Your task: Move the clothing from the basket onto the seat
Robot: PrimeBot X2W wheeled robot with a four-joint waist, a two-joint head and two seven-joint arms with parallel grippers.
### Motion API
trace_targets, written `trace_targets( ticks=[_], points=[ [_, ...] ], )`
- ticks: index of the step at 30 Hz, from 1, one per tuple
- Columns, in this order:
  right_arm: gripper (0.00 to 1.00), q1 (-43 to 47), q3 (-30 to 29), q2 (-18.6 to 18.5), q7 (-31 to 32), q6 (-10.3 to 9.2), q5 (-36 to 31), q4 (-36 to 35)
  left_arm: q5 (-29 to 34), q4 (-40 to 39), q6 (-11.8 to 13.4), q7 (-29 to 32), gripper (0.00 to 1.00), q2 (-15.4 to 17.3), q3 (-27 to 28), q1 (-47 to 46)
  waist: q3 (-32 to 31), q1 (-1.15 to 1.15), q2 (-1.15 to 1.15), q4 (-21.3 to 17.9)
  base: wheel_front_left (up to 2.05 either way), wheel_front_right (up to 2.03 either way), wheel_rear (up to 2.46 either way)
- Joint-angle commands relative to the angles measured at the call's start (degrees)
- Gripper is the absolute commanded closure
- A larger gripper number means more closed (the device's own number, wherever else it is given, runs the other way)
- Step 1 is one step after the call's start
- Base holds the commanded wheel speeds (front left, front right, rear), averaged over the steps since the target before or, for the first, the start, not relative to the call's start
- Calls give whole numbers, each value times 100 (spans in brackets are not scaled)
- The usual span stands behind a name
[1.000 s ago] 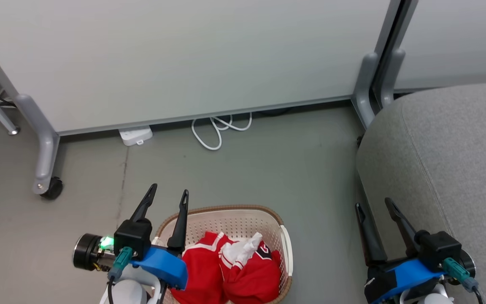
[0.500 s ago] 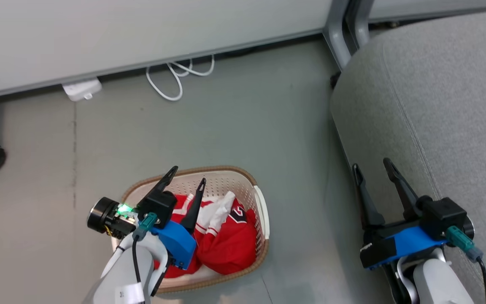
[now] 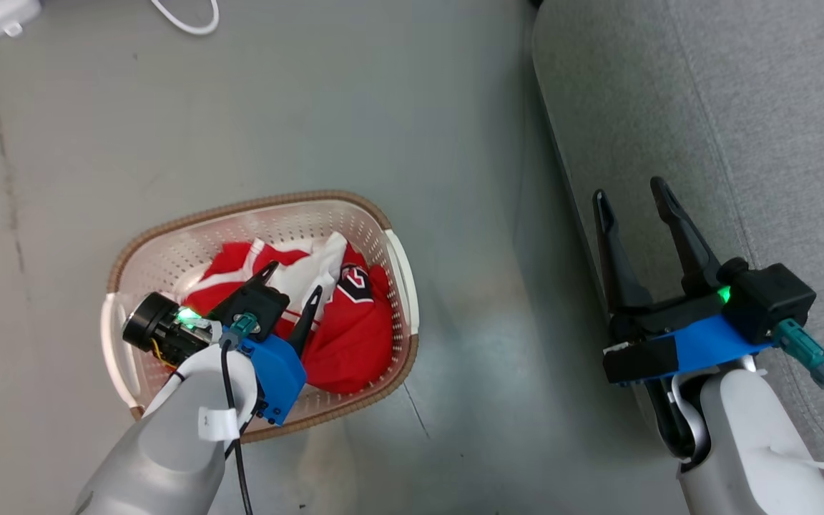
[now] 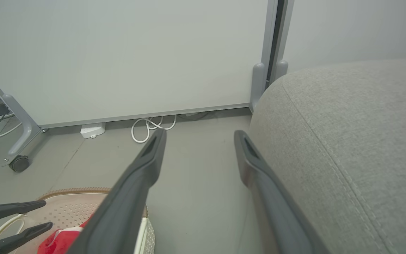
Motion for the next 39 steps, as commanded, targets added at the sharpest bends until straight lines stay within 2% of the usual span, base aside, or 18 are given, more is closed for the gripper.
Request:
trace_targets(
  ticks=[1,6,11,21,29,35,36,37,38,39],
  points=[
    [0,-126,12,-18,-21,3,15,-45,-65,109,-3,-16,0,34,-75,-139,289,-1,0,-94,0,0,0],
    [0,-336,47,-18,-21,3,61,-138,-459,548,-3,-5,0,18,-630,-472,667,-1,0,-119,0,0,0],
    [0,-536,88,-19,-21,3,69,-202,-1033,800,-3,312,0,36,-1229,-714,998,-1,0,-138,0,0,0],
    [0,-773,88,-18,-21,3,84,-321,-2351,643,-4,1327,0,337,-2261,-1038,1499,-1,0,-210,0,0,0],
    [0,-861,78,-18,-22,3,104,-381,-2995,622,-4,1722,0,506,-2920,-1293,1759,-1,0,-247,0,0,0],
    [0,-877,57,-17,-21,3,113,-429,-3240,612,-4,1721,0,509,-3288,-1431,1881,-1,0,-270,0,0,0],
    [0,-879,49,-18,-21,3,112,-434,-3265,600,-4,1731,33,516,-3331,-1452,1892,-1,0,-268,0,0,0],
    [0,-879,43,-18,-21,3,109,-433,-3297,590,-4,1712,62,525,-3364,-1477,1901,-1,0,-265,0,0,0],
    [0,-878,40,-18,-21,3,106,-432,-3343,582,-4,1691,96,532,-3398,-1491,1907,-1,0,-262,0,0,0],
    [0,-879,40,-18,-21,3,103,-426,-3360,566,-4,1702,100,528,-3438,-1494,1909,-1,0,-258,0,0,0]
  ],
)
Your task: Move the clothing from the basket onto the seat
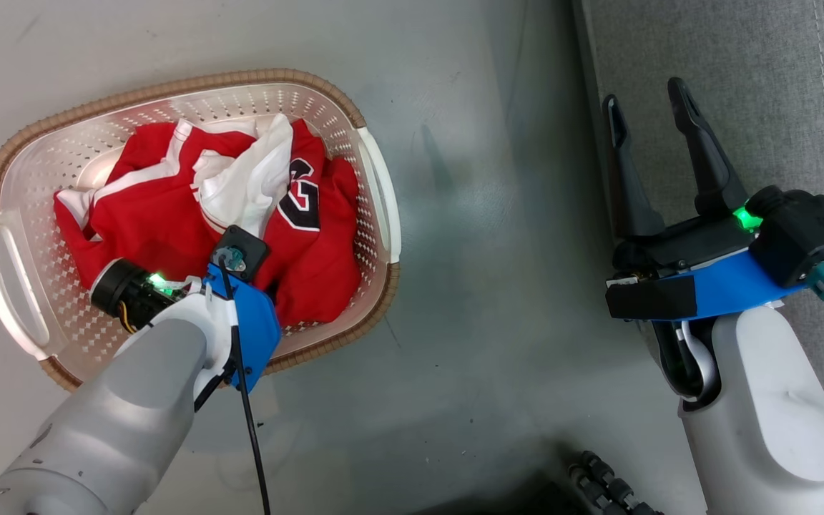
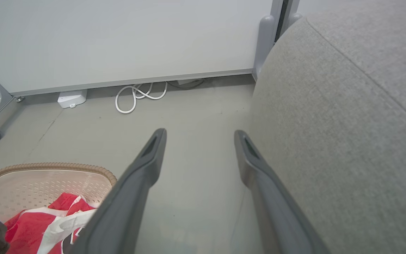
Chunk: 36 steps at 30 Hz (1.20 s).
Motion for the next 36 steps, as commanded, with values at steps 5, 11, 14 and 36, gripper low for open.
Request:
trace_targets(
  ticks=[5,11,14,36],
  points=[
    [0,-88,-23,-18,-20,3,17,25,-102,-63,-4,-58,100,11,-118,-148,-30,0,0,43,0,0,0],
    [0,-92,-34,-18,-20,3,-54,80,-245,-181,-4,-180,100,-78,-175,-137,-174,0,0,138,0,0,0],
    [0,-80,-47,-19,-20,3,-82,116,-241,-269,-4,-280,100,-110,-189,-111,-298,0,0,200,0,0,0],
    [0,411,-178,-19,-21,3,-385,450,-680,-712,-4,-1332,100,-454,-202,393,-1707,0,0,875,0,0,0]
  ],
)
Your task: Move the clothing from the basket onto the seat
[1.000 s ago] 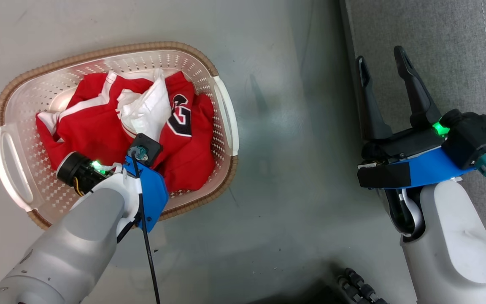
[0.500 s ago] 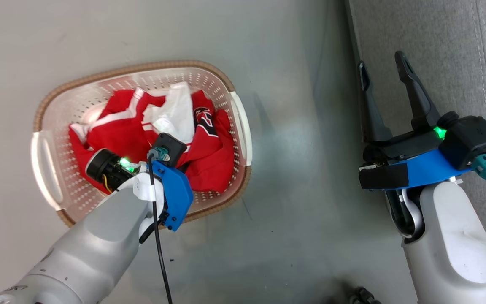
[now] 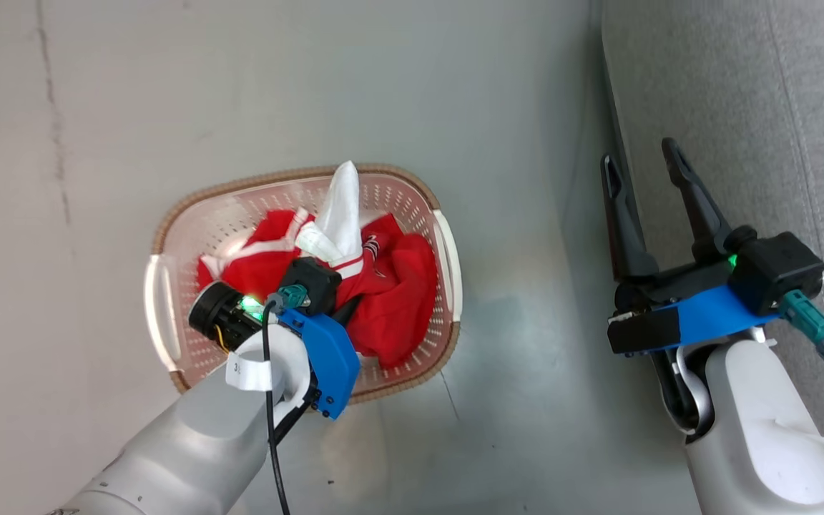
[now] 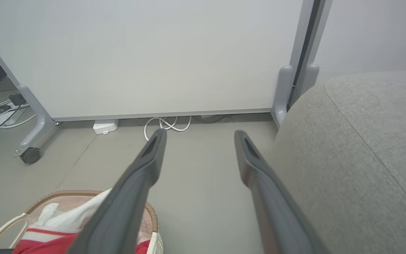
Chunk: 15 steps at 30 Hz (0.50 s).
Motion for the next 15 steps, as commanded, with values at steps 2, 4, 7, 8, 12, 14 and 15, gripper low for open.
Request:
trace_targets(
  ticks=[2,4,7,8,12,14,15],
  points=[
    [0,127,-11,-21,-20,3,-24,34,-77,-54,-4,-111,100,8,-18,85,-346,0,0,167,0,0,0],
    [0,207,-26,-21,-20,3,-25,74,-122,-107,-4,-200,100,-5,-18,127,-522,0,0,215,0,0,0],
    [0,345,-54,-21,-20,3,-40,124,-143,-138,-4,-295,100,-14,-18,174,-771,0,0,287,0,0,0],
    [0,390,-58,-21,-20,3,-41,136,-178,-142,-4,-324,100,-23,-17,181,-848,0,0,313,0,0,0],
    [0,562,-76,-21,-21,3,-55,193,-239,-177,-4,-387,100,-38,16,166,-1134,0,0,377,0,0,0],
    [0,647,-80,-20,-21,3,-43,226,-248,-213,-4,-406,100,-38,92,137,-1282,0,0,394,0,0,0],
    [0,685,-85,-20,-21,3,-36,229,-224,-262,-4,-411,100,-35,182,99,-1364,0,0,402,0,0,0]
  ],
)
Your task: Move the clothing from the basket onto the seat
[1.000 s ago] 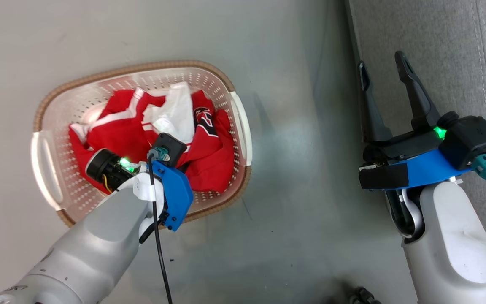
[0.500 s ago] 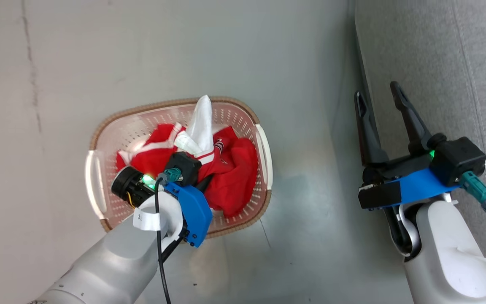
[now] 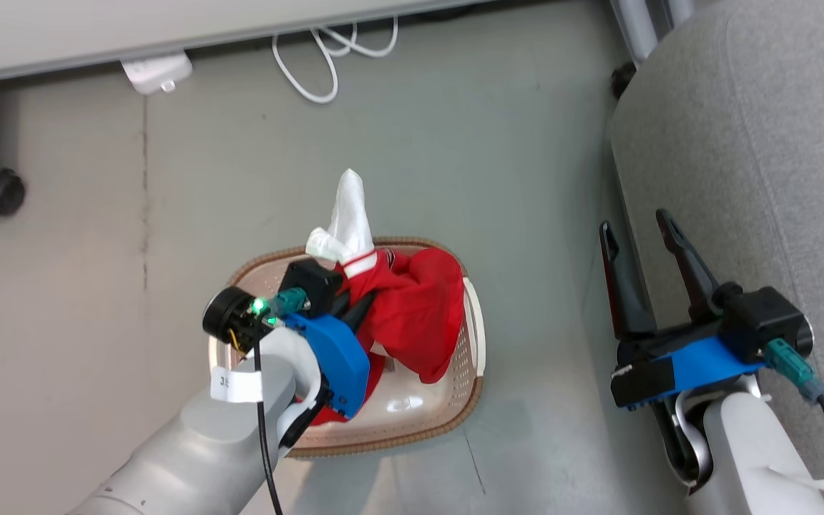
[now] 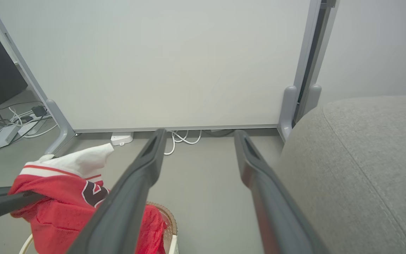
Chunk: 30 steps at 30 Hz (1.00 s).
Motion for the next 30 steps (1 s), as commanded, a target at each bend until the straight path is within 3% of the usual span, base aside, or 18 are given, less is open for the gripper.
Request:
trace_targets(
  ticks=[1,16,30],
  points=[
    [0,109,-14,-21,-20,3,13,20,52,-69,-4,-43,100,20,115,-69,-218,1,0,54,0,0,0],
    [0,789,-63,-21,-21,3,102,188,1078,-1068,193,-41,100,88,1446,150,-1331,1,0,112,0,0,0],
    [0,1231,-20,-21,-21,3,202,250,1440,-1379,117,-42,100,-145,1578,-227,-1937,1,0,155,0,0,0]
  ],
)
